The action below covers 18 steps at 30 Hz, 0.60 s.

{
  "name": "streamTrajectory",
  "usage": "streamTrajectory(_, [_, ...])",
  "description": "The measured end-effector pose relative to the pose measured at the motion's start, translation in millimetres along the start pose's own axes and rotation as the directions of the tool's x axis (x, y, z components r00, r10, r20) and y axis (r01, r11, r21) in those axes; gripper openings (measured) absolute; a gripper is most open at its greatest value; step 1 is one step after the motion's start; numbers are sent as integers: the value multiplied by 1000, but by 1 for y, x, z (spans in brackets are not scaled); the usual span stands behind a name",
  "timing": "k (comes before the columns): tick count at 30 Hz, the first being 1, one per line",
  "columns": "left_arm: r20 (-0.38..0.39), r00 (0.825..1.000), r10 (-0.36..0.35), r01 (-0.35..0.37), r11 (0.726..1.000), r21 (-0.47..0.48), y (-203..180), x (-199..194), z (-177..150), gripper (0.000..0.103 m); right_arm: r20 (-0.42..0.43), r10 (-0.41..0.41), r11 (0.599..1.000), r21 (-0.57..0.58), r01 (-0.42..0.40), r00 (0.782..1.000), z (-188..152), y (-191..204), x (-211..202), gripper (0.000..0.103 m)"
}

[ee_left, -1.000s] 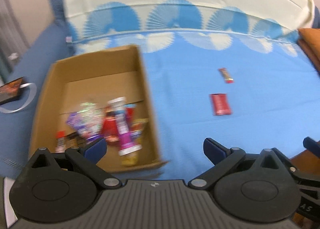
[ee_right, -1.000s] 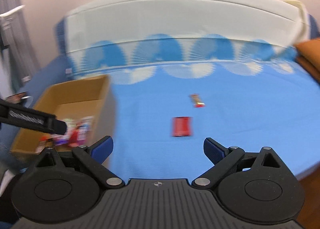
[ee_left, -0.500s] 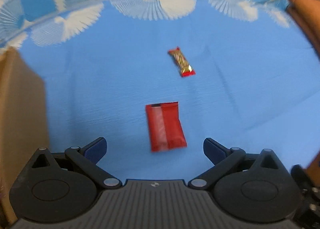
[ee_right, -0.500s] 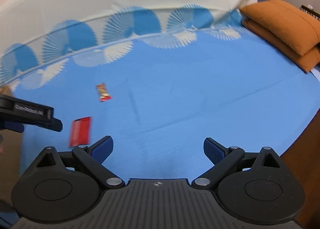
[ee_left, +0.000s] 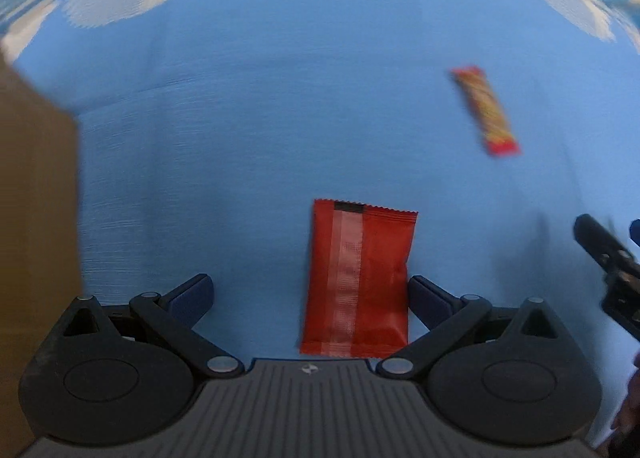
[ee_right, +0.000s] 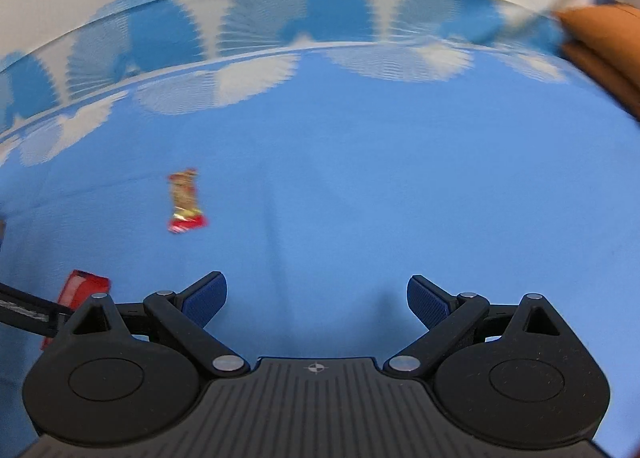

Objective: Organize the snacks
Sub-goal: 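Grasp the red chip bag with the left tool while the right tool grasps the wrapped bar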

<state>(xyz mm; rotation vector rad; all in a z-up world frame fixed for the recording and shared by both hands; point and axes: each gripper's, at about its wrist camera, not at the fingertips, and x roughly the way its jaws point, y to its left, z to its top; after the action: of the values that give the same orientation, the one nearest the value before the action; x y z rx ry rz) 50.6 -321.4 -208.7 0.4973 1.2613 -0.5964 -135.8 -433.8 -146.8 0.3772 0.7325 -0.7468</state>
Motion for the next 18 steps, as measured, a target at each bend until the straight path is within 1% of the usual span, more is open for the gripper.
streamTrajectory(2, [-2, 1000, 7, -7, 1000, -22, 11, 3, 5, 103, 10, 36, 997, -69, -35, 999, 11, 18, 20, 97])
streamTrajectory(5, [0, 1000, 8, -8, 1000, 1, 15, 7, 12, 103, 1, 93, 981, -171, -91, 996, 24, 47, 41, 98])
streamTrajectory(6, [-2, 1000, 10, -10, 1000, 14, 13, 9, 14, 103, -10, 109, 974, -199, -109, 994, 27, 56, 49, 101])
streamTrajectory(7, [-1, 1000, 11, -11, 1000, 22, 13, 9, 16, 103, -12, 109, 968, -228, -109, 994, 28, 65, 55, 103])
streamTrajectory(8, [-2, 1000, 10, -10, 1000, 25, 12, 9, 21, 103, 18, 107, 966, -240, -100, 994, 29, 70, 60, 103])
streamTrajectory(11, [-5, 1000, 2, -1, 1000, 17, 18, 9, 22, 103, 55, 118, 972, -211, -104, 992, 36, 74, 71, 103])
streamTrajectory(15, [5, 1000, 4, -4, 1000, 26, 18, 8, 23, 103, 91, 123, 971, -217, -101, 988, 38, 77, 78, 103])
streamTrajectory(16, [6, 1000, 5, -5, 1000, 24, 15, 4, 17, 103, 94, 126, 971, -217, -103, 988, 38, 77, 78, 103])
streamTrajectory(17, [4, 1000, 9, -9, 1000, 15, 15, 2, 17, 98, 93, 126, 970, -218, -103, 988, 38, 77, 78, 101])
streamTrajectory(18, [9, 1000, 14, -14, 1000, -3, 15, 0, 18, 92, 91, 125, 969, -223, -102, 988, 38, 75, 77, 95])
